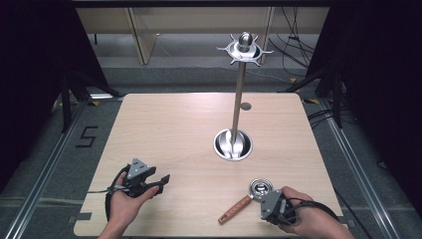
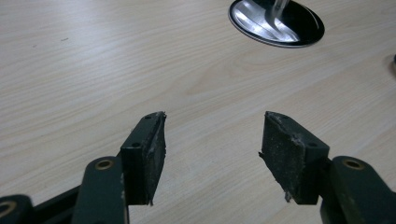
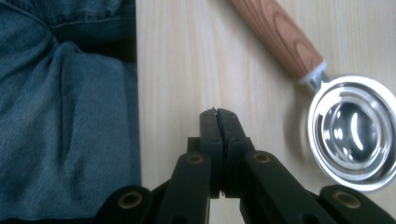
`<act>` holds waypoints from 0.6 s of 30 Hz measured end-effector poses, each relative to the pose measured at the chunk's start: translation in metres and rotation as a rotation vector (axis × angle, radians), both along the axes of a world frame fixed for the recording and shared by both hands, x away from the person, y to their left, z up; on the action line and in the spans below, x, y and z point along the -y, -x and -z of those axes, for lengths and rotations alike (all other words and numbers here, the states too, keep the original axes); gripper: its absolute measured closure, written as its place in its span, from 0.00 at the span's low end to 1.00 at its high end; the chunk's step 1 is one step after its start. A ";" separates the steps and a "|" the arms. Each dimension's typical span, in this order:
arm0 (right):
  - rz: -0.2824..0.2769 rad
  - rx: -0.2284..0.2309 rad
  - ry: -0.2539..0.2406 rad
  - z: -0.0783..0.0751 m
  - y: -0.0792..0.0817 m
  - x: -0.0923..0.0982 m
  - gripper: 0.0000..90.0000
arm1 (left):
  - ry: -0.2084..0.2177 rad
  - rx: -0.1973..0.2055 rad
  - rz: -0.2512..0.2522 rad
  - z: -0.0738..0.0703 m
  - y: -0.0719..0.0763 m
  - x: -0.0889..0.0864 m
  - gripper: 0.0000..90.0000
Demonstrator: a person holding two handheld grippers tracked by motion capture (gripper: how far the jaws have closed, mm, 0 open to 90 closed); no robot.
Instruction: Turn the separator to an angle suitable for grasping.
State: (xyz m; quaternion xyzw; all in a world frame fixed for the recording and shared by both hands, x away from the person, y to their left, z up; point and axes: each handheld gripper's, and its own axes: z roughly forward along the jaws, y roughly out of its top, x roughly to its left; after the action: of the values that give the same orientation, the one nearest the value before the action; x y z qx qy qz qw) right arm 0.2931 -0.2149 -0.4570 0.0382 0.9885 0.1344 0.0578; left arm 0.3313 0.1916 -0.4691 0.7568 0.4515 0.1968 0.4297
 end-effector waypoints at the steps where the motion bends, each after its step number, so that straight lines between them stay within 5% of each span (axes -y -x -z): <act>1: -0.004 0.001 0.004 0.000 -0.001 -0.004 1.00 | -0.005 0.012 0.011 0.000 0.000 0.000 0.43; 9: -0.094 -0.021 0.027 0.005 -0.017 -0.046 1.00 | 0.011 0.012 0.019 -0.002 0.001 0.000 0.43; 10: -0.143 -0.002 0.019 0.009 -0.024 -0.057 1.00 | 0.011 0.013 0.022 -0.002 0.001 0.000 0.43; 13: -0.107 -0.047 0.027 0.012 -0.022 -0.063 1.00 | 0.014 0.012 0.022 -0.003 0.001 0.000 0.43; 15: -0.161 -0.062 0.038 0.018 -0.027 -0.072 1.00 | 0.005 0.014 0.021 -0.004 0.001 0.000 0.43; 18: -0.144 -0.081 0.053 0.021 -0.026 -0.077 1.00 | 0.006 0.018 0.022 -0.004 0.001 0.000 0.43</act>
State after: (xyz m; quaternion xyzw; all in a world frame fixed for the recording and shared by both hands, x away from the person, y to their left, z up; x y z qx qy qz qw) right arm 0.3194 -0.1380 -0.4776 -0.0293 0.9934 0.1106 0.0091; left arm 0.3302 0.1913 -0.4648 0.7588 0.4397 0.1973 0.4382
